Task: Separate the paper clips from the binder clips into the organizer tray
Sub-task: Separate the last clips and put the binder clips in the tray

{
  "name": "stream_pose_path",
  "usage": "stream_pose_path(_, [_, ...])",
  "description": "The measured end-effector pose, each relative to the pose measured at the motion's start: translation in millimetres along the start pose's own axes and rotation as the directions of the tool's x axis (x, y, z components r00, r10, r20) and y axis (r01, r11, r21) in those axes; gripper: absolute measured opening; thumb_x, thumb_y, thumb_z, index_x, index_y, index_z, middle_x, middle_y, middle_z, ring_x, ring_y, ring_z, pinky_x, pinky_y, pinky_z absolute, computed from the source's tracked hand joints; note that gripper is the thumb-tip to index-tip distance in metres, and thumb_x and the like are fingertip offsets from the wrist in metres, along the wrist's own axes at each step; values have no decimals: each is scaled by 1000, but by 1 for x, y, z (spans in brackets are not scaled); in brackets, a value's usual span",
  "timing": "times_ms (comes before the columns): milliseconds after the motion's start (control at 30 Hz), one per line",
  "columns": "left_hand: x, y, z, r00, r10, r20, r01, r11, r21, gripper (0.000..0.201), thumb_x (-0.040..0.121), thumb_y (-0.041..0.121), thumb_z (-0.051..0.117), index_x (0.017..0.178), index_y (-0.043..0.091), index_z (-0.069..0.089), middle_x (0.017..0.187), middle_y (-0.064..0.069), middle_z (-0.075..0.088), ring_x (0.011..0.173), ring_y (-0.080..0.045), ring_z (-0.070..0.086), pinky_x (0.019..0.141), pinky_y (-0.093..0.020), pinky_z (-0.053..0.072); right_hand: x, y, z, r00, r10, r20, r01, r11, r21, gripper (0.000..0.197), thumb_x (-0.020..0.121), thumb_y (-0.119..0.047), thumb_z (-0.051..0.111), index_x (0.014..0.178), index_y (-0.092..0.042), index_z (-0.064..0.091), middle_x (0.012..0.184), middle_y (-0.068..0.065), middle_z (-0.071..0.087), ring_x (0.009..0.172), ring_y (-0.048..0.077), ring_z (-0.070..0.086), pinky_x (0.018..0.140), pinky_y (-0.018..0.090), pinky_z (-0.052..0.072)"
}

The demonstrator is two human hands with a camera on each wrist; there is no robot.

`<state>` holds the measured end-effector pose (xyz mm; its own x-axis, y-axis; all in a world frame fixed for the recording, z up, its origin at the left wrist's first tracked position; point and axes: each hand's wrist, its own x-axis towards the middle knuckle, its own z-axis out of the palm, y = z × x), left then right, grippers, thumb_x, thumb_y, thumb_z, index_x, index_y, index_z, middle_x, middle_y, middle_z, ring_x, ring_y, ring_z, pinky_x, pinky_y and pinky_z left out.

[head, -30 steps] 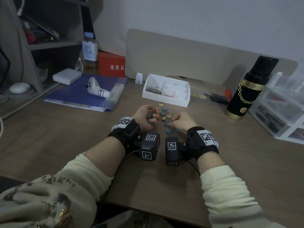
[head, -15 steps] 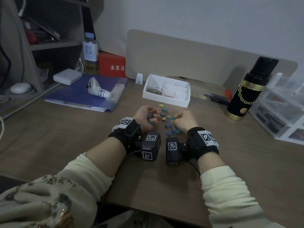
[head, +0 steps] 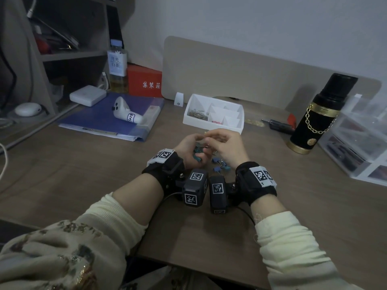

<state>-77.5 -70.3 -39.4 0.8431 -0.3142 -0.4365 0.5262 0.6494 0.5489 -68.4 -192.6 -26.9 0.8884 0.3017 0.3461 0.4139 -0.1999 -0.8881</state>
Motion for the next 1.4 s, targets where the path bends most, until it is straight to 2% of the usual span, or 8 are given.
stream_pose_path(167, [-2, 1, 1, 996, 62, -71, -66, 997, -48, 30, 95, 18, 39, 66, 11, 43, 49, -1, 51, 27, -6, 35, 23, -12, 18, 6, 8, -13, 982, 22, -185, -51, 987, -153, 10, 88, -5, 60, 90, -9, 69, 84, -1, 64, 75, 3, 58, 70, 14, 45])
stream_pose_path(233, [-2, 1, 1, 994, 72, -83, -78, 995, -63, 31, 94, 17, 39, 63, 13, 40, 49, 1, 48, 26, -6, 33, 23, -11, 16, 6, 13, -24, 970, 219, -108, -241, 929, -279, 10, 88, -12, 63, 97, -11, 66, 91, 0, 62, 83, 11, 56, 69, 20, 42])
stream_pose_path(333, [0, 0, 0, 994, 65, -89, -71, 995, -63, 32, 94, 17, 38, 62, 13, 39, 51, 1, 46, 27, -6, 33, 23, -12, 15, 2, 18, -37, 865, 501, -6, -452, 775, -442, 25, 82, -20, 72, 102, -13, 58, 96, 4, 60, 87, 17, 56, 69, 28, 46])
stream_pose_path(533, [0, 1, -1, 995, 45, -93, -53, 996, -79, 34, 95, 20, 38, 62, 11, 42, 53, 0, 48, 28, -8, 34, 24, -12, 16, -1, 6, -53, 808, 586, 66, -420, 651, -632, 45, 75, -24, 79, 114, -13, 59, 106, 2, 57, 96, 16, 51, 78, 25, 38])
stream_pose_path(667, [-1, 0, 0, 994, 49, -99, -57, 995, -81, 32, 96, 21, 38, 65, 12, 42, 50, -2, 51, 28, -8, 36, 25, -12, 16, -1, 8, -56, 808, 582, 87, -420, 674, -608, 38, 75, -20, 79, 109, -10, 64, 107, 7, 63, 95, 18, 57, 81, 29, 45])
stream_pose_path(967, [1, 1, -3, 993, 58, -99, -67, 994, -85, 30, 97, 23, 37, 69, 12, 42, 50, -3, 52, 29, -9, 37, 24, -12, 19, 6, 28, -43, 948, 290, -129, -315, 812, -492, 8, 90, -18, 59, 95, -14, 63, 96, 1, 59, 96, 18, 56, 81, 25, 40])
stream_pose_path(1167, [2, 1, -4, 992, 70, -104, -77, 994, -71, 31, 98, 25, 35, 71, 12, 43, 51, -3, 52, 30, -9, 37, 24, -12, 19, -2, 30, -38, 899, 434, 62, -356, 804, -476, 29, 75, -24, 79, 95, -13, 60, 78, -2, 56, 72, 14, 53, 60, 25, 42])
stream_pose_path(1400, [2, 1, -4, 992, 61, -109, -69, 995, -71, 32, 98, 26, 35, 71, 12, 44, 50, -3, 52, 30, -10, 38, 25, -12, 19, 0, 34, -40, 909, 409, 76, -315, 796, -517, 18, 78, -20, 75, 91, -10, 65, 80, 3, 62, 78, 18, 59, 79, 37, 53])
